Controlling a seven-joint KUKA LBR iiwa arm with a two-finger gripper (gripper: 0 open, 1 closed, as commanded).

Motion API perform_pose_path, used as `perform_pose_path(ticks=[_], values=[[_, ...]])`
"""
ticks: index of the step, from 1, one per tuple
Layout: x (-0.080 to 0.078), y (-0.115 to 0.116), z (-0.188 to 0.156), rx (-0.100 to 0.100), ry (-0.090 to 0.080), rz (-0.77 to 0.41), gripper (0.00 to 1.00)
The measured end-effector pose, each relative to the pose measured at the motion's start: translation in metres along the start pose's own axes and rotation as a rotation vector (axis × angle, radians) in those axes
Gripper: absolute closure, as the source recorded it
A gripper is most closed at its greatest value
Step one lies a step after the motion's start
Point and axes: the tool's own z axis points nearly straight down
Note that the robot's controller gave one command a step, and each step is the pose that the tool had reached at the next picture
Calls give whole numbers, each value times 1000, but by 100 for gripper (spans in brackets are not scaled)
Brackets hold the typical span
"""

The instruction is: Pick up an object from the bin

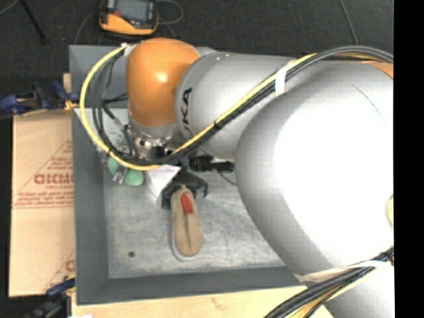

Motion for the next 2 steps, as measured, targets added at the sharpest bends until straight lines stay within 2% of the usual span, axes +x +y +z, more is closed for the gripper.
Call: perform_pose_path(ticks=[2], values=[[-1,0,-13,-1,0,0,100]])
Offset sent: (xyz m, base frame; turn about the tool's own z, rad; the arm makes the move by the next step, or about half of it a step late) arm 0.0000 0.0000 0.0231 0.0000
